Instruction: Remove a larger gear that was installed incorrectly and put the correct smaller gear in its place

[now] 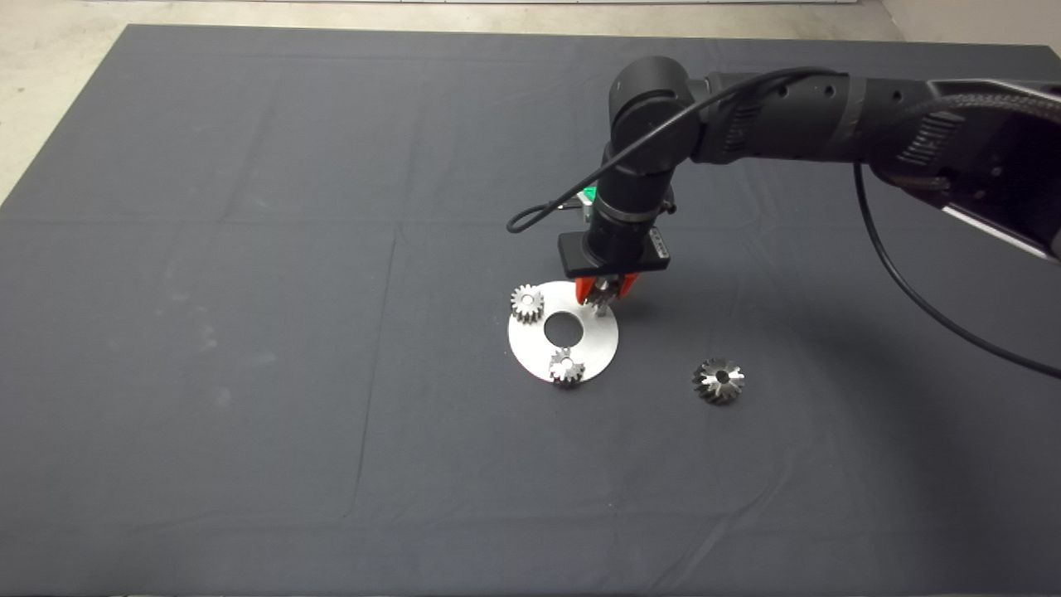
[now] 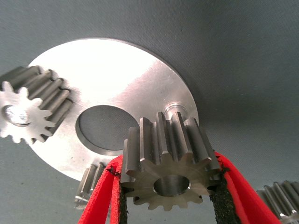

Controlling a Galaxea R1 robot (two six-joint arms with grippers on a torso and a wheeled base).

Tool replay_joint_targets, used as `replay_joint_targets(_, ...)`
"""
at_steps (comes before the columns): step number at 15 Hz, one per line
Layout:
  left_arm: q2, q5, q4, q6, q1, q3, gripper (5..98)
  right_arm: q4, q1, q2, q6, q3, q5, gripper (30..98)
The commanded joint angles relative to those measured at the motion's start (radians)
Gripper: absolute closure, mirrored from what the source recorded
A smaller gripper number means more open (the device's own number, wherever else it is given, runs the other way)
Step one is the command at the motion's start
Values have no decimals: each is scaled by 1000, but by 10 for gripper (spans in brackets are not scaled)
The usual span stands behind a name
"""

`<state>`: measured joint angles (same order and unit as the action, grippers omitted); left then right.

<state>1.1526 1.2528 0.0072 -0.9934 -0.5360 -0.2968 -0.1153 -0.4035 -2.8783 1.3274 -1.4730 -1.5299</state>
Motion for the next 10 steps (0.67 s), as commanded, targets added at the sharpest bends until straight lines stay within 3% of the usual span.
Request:
replay_joint_targets(1,-3,2,-7,-4,1,16,242,-12,-21,18,-5,13,-98,927)
replay_joint_targets(10,-3,0,-9,-6,1,16,242,-12,-11,29,-7,19,-98,927)
